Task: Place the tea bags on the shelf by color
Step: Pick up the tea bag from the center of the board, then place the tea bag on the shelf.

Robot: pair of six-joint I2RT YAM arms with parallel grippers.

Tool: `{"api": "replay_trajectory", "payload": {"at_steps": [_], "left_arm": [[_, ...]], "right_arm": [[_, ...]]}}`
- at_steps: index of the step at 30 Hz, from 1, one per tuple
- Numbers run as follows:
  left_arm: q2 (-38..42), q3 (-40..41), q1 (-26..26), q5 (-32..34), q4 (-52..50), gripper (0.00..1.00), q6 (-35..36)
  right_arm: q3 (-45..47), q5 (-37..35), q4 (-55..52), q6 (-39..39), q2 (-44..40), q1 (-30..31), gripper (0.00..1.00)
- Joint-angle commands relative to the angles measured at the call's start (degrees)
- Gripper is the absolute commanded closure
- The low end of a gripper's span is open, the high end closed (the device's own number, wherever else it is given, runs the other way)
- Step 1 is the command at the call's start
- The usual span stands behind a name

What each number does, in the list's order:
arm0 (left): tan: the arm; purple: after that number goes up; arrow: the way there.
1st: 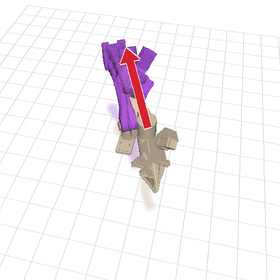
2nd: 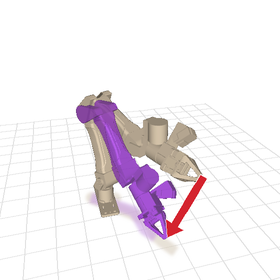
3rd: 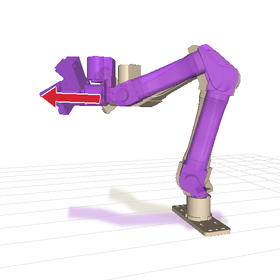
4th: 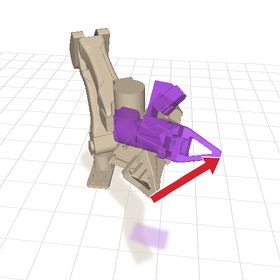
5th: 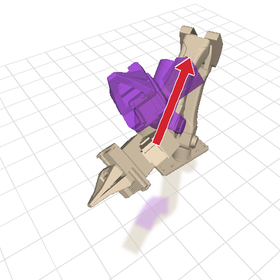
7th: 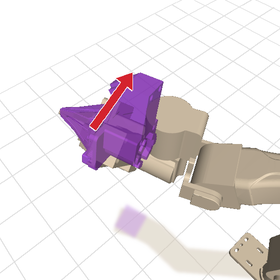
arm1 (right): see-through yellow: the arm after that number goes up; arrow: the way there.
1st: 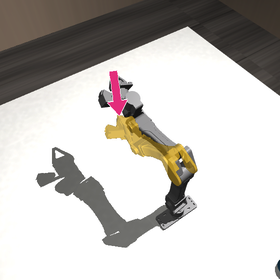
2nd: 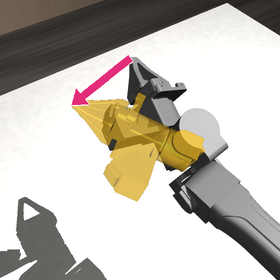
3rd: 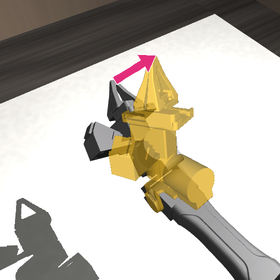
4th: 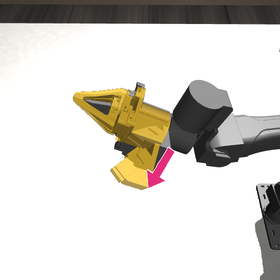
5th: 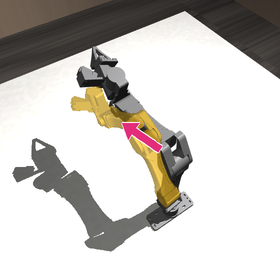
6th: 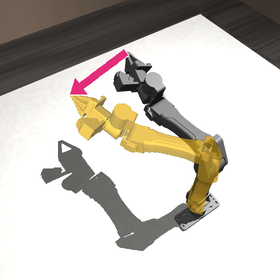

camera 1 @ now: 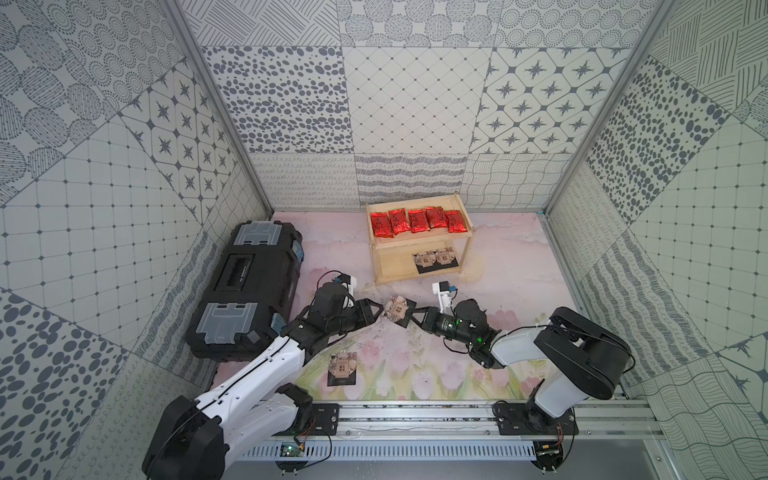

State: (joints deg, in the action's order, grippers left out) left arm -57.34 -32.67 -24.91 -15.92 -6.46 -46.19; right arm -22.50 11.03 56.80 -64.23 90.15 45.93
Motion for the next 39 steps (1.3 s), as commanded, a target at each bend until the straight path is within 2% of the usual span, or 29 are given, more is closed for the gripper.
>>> {"api": "replay_trajectory", "payload": {"at_steps": [1, 7, 12, 18, 23, 39], "left_arm": [[0.32, -4.66, 1.51, -0.88, -8.16, 0.46, 2.04], [0.73, -6.31, 1.6, 0.05, -10.11, 0.46, 2.51], [0.61, -6.25, 2.07, -0.16, -11.54, 0.45, 3.55], [0.65, -5.83, 2.88, -0.32, -12.2, 0.46, 4.28], [1.22, -5.58, 3.49, -0.14, -12.55, 0.45, 4.7], [0.74, -4.27, 4.86, -1.55, -11.36, 0.46, 4.71]], "right_arm": [[-1.49, -18.42, -0.37, 3.66, -2.78, -0.25, 1.0], [-9.71, -30.03, -4.04, 2.29, 0.99, -1.62, 1.0], [-16.95, -33.35, -0.63, -0.74, 9.64, -1.8, 1.0], [-22.88, -33.85, 3.99, -3.97, 19.66, -2.49, 1.0], [-25.69, -33.55, 4.57, -4.86, 24.77, -3.92, 1.0], [-32.4, -33.09, -0.65, -6.69, 31.0, -4.77, 1.0]]}}
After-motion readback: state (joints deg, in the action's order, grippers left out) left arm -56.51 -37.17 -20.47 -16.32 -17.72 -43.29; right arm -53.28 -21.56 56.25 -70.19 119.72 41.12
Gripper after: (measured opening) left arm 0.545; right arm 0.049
